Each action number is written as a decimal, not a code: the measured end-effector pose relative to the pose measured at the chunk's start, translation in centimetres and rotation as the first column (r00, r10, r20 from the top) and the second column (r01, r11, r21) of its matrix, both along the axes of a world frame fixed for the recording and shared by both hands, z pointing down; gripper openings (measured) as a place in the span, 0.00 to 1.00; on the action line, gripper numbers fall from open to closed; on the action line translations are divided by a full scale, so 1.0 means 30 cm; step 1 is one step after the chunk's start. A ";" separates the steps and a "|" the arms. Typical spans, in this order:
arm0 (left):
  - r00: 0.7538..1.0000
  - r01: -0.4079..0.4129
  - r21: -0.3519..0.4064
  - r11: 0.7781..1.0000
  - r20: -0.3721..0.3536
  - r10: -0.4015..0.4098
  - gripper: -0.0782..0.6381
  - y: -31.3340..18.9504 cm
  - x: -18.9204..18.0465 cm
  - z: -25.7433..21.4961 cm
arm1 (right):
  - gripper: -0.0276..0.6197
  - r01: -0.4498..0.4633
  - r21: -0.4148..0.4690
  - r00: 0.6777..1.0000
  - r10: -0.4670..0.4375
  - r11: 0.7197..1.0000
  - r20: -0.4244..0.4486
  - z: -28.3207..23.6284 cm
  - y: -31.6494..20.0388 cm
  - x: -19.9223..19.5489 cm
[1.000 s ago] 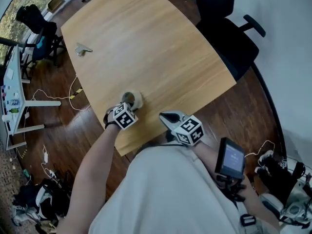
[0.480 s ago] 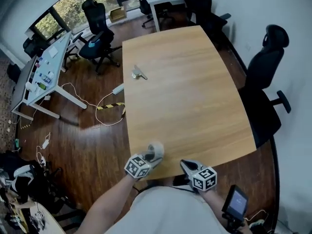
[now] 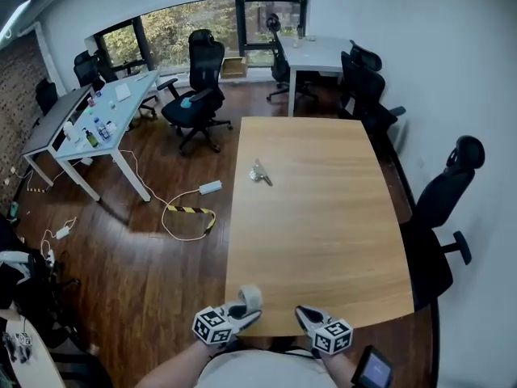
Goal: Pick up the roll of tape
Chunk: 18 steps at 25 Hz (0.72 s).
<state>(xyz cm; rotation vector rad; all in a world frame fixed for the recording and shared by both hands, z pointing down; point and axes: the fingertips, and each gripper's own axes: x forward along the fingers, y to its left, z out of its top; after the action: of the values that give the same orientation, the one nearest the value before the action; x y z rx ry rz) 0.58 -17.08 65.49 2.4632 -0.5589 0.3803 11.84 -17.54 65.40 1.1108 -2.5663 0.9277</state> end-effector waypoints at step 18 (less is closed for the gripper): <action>0.988 0.053 0.202 0.978 -0.150 -0.023 0.25 -0.063 -0.125 -0.282 | 0.05 0.072 0.287 0.997 -0.077 0.955 0.005 -0.387 -0.042 -0.191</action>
<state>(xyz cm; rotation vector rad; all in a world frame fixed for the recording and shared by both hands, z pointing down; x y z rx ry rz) -3.18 -18.97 57.03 2.6466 -0.6085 0.1288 6.11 -18.80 53.80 1.0681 -2.7988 0.5598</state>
